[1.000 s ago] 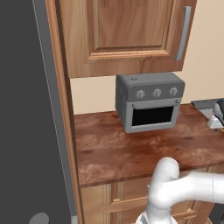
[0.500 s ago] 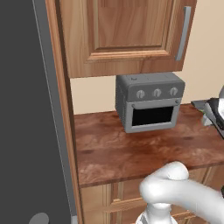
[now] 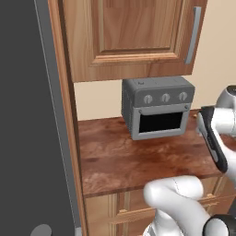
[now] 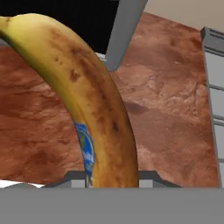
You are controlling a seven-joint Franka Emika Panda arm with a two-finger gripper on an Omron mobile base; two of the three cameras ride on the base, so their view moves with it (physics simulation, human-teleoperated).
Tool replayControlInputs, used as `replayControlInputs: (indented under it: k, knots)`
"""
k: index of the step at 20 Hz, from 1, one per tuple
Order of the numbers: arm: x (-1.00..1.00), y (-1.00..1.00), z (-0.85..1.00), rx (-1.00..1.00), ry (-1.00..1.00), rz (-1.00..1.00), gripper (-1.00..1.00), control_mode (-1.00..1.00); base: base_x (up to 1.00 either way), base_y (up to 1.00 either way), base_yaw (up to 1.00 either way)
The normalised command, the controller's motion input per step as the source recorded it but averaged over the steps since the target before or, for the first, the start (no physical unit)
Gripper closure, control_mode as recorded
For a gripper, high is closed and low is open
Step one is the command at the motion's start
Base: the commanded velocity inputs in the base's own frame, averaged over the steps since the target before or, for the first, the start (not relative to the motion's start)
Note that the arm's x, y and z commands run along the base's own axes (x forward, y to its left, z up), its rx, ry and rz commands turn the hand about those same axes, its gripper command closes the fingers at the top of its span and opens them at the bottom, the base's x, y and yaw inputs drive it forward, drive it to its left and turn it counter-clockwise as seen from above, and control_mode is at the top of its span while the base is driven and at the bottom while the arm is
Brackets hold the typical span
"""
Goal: Place the banana in the correct fridge rack based on whether it is a fruit or vegetable. Finally, close the fridge door.
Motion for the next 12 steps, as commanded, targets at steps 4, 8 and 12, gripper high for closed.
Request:
replayControlInputs:
  k: [4,8,12]
  knots:
    - [-0.49,0.99,0.32,0.0,-0.13,0.27,1.0,-1.0,0.0,0.0,0.0]
    - [-0.45,1.0,0.25,-0.04,-0.12,0.27,1.0,-1.0,0.0,0.0,0.0]
    - [-0.23,0.94,0.26,-0.1,-0.14,0.22,1.0,-1.0,0.0,0.0,0.0]
